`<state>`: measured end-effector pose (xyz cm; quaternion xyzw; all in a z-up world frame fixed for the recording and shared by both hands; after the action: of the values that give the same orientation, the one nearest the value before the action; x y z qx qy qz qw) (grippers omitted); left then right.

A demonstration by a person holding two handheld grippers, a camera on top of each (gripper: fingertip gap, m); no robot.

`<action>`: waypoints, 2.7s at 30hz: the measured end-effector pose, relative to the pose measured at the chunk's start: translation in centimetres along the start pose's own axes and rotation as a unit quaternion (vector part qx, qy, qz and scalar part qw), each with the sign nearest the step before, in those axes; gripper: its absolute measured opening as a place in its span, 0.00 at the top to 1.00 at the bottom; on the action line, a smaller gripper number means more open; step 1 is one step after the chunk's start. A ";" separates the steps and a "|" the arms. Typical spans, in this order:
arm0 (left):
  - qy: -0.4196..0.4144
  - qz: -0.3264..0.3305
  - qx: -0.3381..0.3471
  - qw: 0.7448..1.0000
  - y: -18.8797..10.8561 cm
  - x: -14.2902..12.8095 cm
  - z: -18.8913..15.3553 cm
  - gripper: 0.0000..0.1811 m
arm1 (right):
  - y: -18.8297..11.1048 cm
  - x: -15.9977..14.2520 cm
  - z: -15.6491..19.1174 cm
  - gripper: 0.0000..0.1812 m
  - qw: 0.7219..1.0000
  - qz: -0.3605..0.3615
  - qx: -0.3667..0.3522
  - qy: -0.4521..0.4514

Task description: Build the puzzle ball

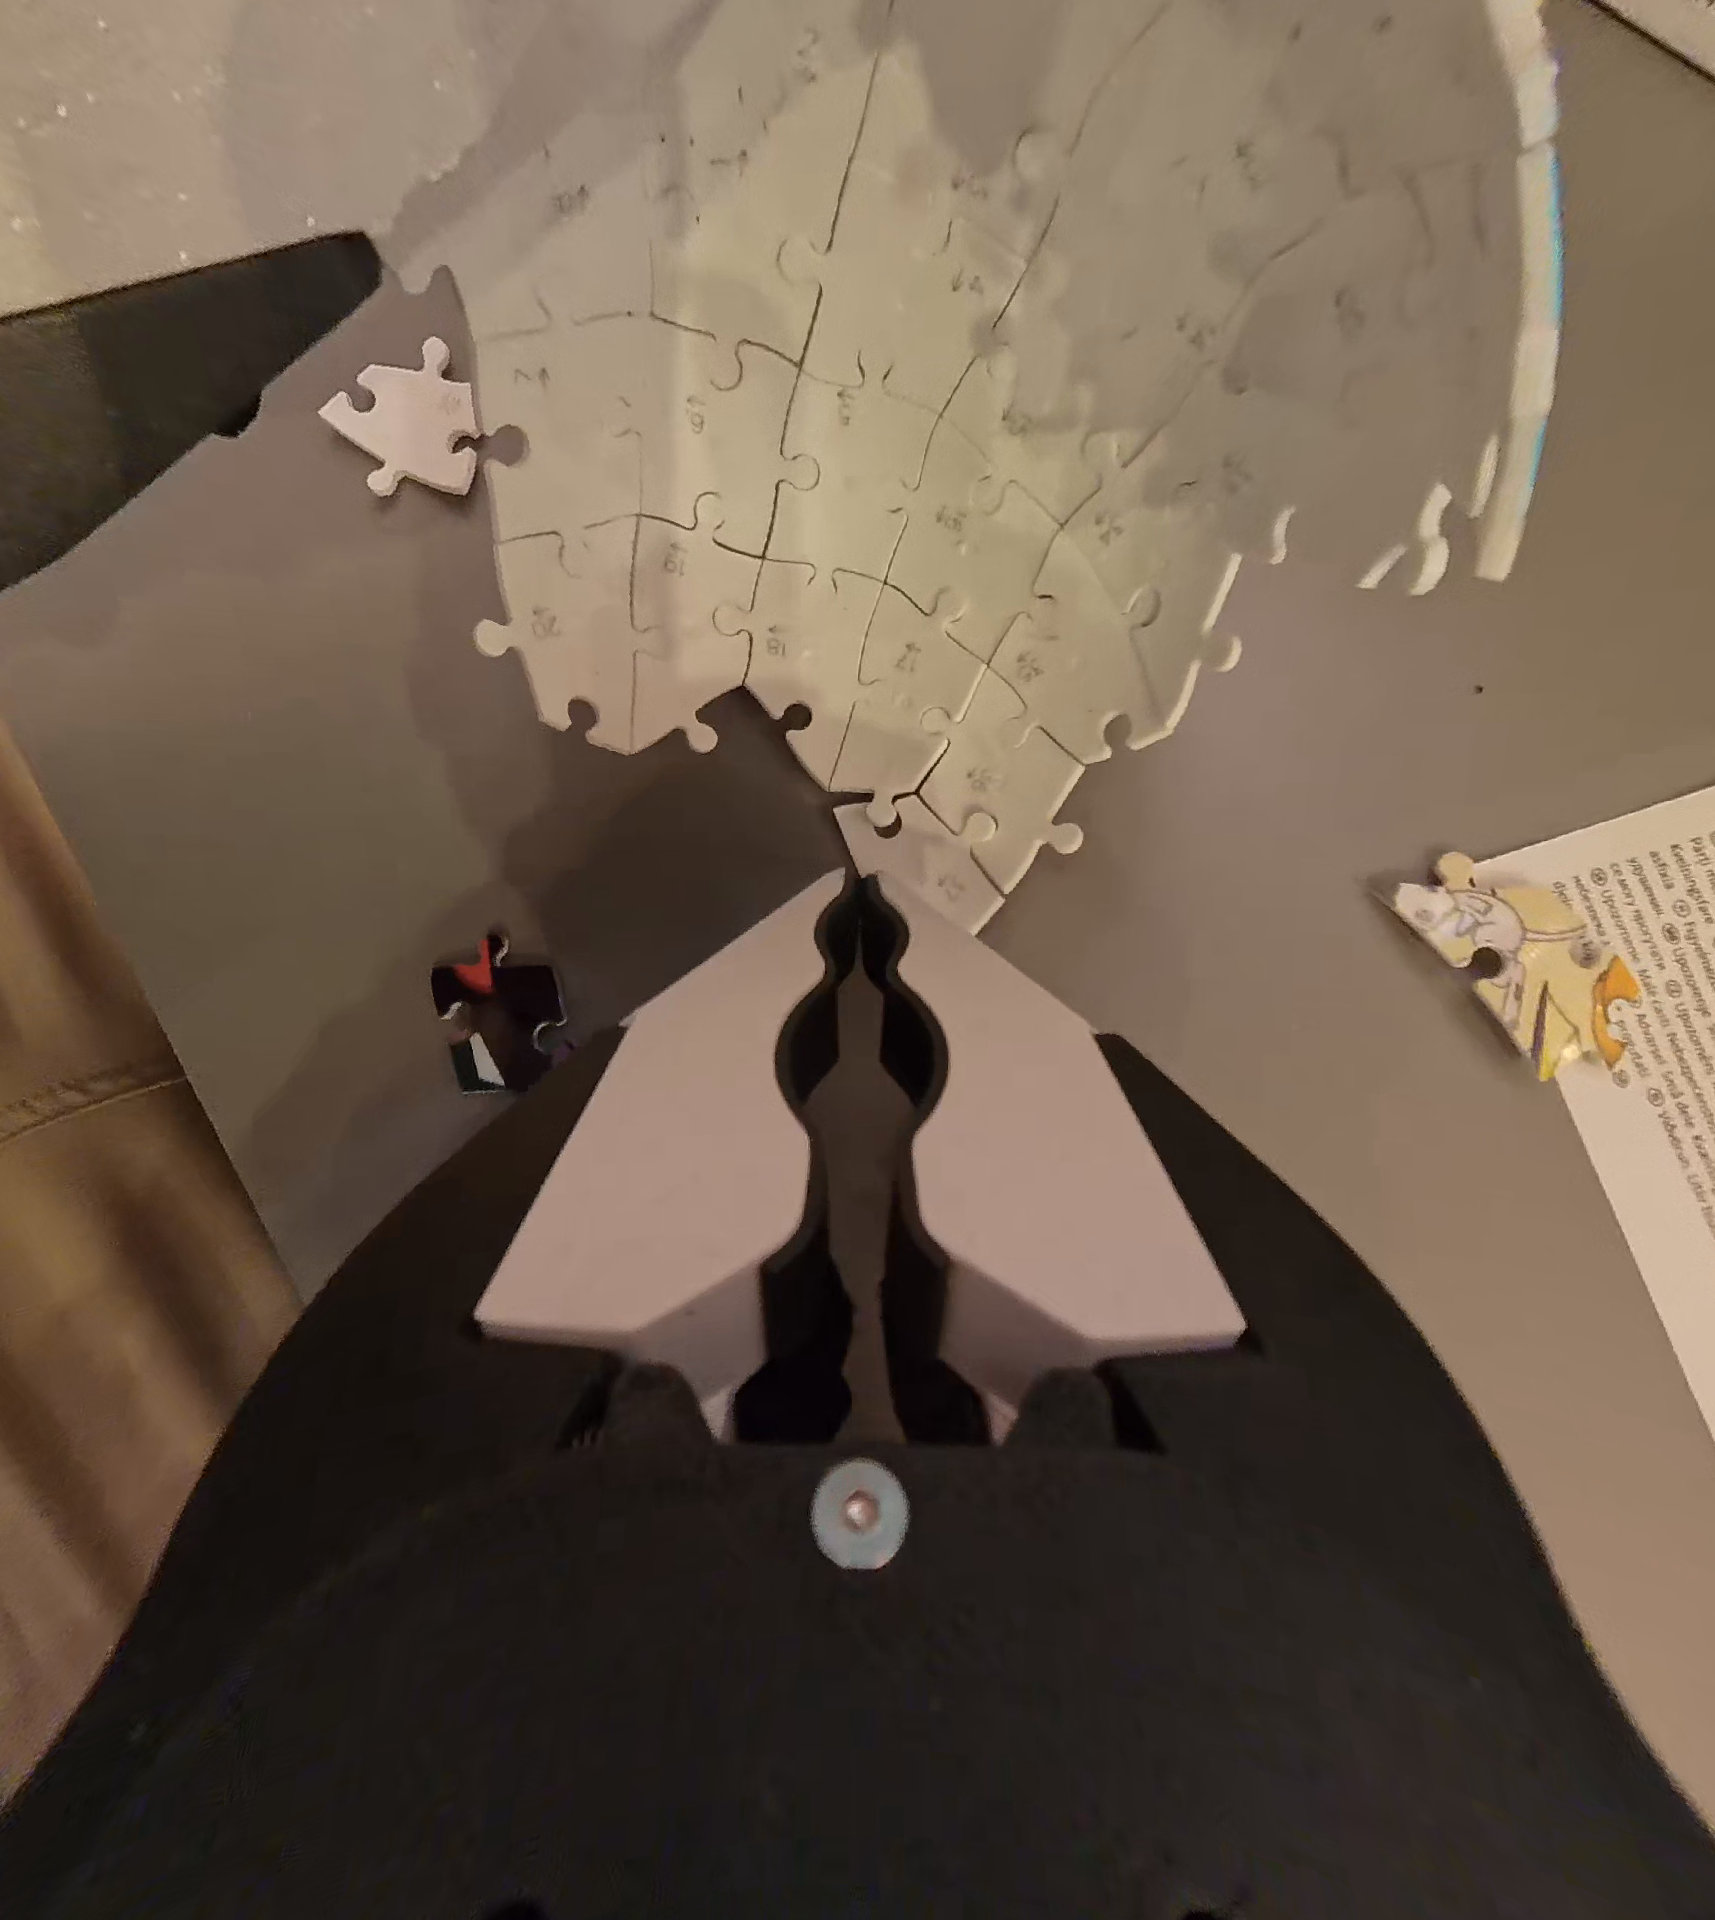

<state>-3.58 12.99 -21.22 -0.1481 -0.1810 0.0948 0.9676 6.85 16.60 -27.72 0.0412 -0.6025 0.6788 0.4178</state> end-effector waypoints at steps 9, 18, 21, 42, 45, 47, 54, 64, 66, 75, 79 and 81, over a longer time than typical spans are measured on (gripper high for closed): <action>0.002 -0.001 0.001 1.000 -0.1 0.3 -0.2 0.99 | -0.2 0.4 0.4 1.00 1.000 -0.022 0.003 0.003; 0.002 -0.002 0.001 1.000 -0.1 0.4 -0.2 0.99 | -1.8 -1.0 -1.7 1.00 0.999 0.024 -0.003 0.045; 0.001 -0.001 0.002 1.000 -0.1 0.4 -0.2 0.99 | -1.7 -0.9 -1.7 0.98 0.998 0.012 0.013 0.057; -0.003 -0.001 -0.002 1.000 0.0 0.2 -0.3 0.99 | -2.3 -1.3 -2.8 0.88 0.986 0.000 0.083 0.147; -0.003 -0.003 -0.001 1.000 0.0 0.3 -0.4 0.99 | -1.7 -1.4 -2.6 0.90 0.984 0.007 0.088 0.157; -0.004 -0.003 0.000 1.000 0.0 0.3 -0.4 0.99 | -1.4 -1.5 -2.6 0.95 0.982 0.006 0.089 0.165; -0.005 -0.003 0.003 1.000 -0.1 0.2 -0.4 0.99 | -1.5 -1.3 -2.7 0.97 0.965 -0.016 0.136 0.225; -0.007 0.000 0.004 1.000 -0.1 -0.1 -0.3 0.99 | -1.1 -1.3 -2.7 0.96 0.949 -0.040 0.162 0.266; -0.006 -0.001 0.004 1.000 -0.1 -0.1 -0.3 0.99 | -1.2 -1.4 -2.8 0.97 0.949 -0.042 0.160 0.267; -0.005 -0.002 0.006 1.000 -0.2 -0.4 -0.4 0.99 | -1.8 -1.5 -3.5 0.99 0.944 -0.061 0.159 0.283; -0.005 -0.002 0.006 1.000 -0.1 -0.3 -0.5 0.99 | -1.8 -1.8 -3.5 0.99 0.940 -0.065 0.164 0.293; -0.005 -0.003 0.006 1.000 -0.1 -0.3 -0.5 0.99 | -1.9 -1.8 -3.6 0.99 0.939 -0.071 0.161 0.297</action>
<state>-3.64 12.70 -21.74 -0.1412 -0.1861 0.0933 0.9678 10.78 18.55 -28.25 -0.0535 -0.3293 0.7166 0.6125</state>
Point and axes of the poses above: each gripper's, where its closed fingertips meet, y out along the fingers, x out of its top, z = x × y across the jaws, the point moved 9 cm from there along -y, back along the fingers, and after that the axes turned 13 degrees about y, right-handed, at the moved point
